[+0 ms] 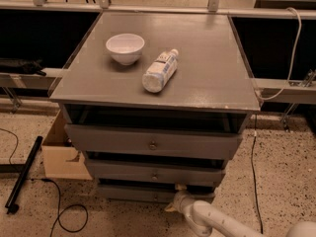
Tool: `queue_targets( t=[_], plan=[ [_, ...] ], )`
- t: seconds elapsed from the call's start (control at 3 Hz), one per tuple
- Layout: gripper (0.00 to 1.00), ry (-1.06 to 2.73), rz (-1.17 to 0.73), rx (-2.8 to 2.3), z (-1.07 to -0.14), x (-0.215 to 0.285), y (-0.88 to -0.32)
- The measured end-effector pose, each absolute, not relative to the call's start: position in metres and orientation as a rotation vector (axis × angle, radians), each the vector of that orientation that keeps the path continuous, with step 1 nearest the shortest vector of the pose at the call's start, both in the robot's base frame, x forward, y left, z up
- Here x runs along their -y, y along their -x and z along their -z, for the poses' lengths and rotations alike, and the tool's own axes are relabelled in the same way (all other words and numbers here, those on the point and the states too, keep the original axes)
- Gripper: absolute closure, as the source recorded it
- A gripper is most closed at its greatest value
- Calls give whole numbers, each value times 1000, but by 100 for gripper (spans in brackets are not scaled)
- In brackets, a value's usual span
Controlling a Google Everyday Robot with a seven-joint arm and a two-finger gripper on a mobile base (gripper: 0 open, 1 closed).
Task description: Open bottom drawer
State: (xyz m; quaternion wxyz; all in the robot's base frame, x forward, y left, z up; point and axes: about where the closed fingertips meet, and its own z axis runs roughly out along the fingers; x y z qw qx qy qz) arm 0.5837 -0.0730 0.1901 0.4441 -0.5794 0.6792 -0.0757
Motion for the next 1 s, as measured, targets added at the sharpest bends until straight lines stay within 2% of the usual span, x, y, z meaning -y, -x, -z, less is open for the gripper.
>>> queue_targets(
  t=[0.33, 1.0],
  plan=[
    [17, 1436, 188, -1684, -190, 73, -584],
    [64, 1436, 188, -1684, -190, 73, -584]
  ],
)
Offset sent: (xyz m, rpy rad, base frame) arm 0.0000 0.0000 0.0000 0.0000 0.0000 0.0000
